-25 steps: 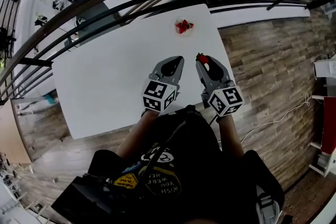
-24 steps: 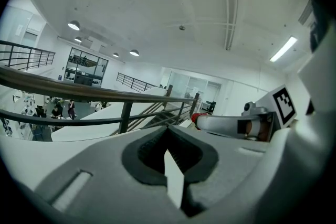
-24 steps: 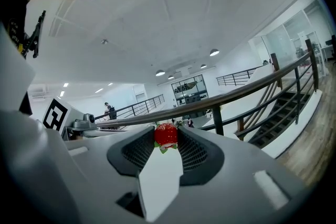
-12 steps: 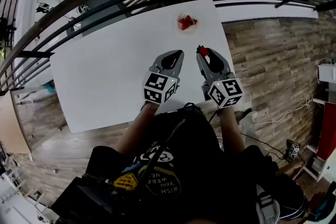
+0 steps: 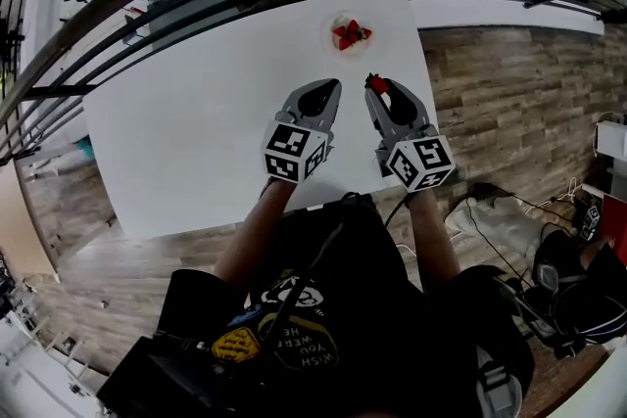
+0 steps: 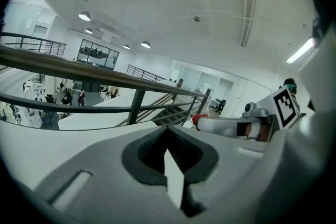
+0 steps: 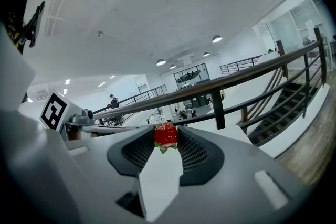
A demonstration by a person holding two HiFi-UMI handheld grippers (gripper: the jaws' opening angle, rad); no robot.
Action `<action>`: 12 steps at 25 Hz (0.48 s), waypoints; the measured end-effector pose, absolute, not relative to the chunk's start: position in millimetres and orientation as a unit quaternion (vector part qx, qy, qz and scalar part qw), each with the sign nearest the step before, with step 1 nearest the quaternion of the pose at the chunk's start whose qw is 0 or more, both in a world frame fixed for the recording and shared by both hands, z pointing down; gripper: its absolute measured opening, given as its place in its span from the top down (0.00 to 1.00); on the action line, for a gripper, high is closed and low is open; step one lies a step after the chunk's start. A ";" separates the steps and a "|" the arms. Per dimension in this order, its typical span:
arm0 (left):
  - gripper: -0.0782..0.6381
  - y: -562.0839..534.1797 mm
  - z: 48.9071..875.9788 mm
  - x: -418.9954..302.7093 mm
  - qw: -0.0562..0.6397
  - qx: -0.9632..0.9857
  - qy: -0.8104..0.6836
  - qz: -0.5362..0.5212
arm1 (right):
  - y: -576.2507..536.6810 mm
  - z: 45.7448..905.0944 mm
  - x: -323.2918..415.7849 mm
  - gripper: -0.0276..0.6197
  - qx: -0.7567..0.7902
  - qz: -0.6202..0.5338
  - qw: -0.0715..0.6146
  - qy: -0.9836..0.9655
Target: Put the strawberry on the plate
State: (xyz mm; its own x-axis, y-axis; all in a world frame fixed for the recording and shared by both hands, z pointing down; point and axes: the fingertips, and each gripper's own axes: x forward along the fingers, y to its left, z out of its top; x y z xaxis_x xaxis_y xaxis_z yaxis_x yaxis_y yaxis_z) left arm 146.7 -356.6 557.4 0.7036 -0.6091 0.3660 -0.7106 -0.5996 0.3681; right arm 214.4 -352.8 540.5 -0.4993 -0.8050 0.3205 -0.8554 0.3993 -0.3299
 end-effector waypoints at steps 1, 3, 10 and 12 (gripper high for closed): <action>0.89 -363.0 562.9 147.6 0.252 0.887 -0.373 0.104 | -359.9 546.2 215.9 0.74 0.498 0.231 0.058 -0.834; 0.89 -377.9 574.8 148.2 0.259 0.884 -0.373 0.110 | -376.4 558.1 216.1 0.74 0.498 0.235 0.066 -0.832; 0.89 -413.8 599.1 151.9 0.270 0.883 -0.363 0.122 | -413.5 578.7 212.3 0.74 0.494 0.238 0.081 -0.832; 0.89 -422.2 606.0 154.9 0.268 0.883 -0.364 0.126 | -420.6 587.0 213.6 0.74 0.492 0.237 0.085 -0.833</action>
State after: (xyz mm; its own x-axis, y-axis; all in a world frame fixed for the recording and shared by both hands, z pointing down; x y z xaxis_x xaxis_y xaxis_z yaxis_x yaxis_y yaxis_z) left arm 154.9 -422.2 606.0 0.7027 -0.5756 0.4182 -0.7110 -0.5912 0.3808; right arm 213.6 -420.6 587.0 -0.5005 -0.7801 0.3755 -0.8608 0.4023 -0.3116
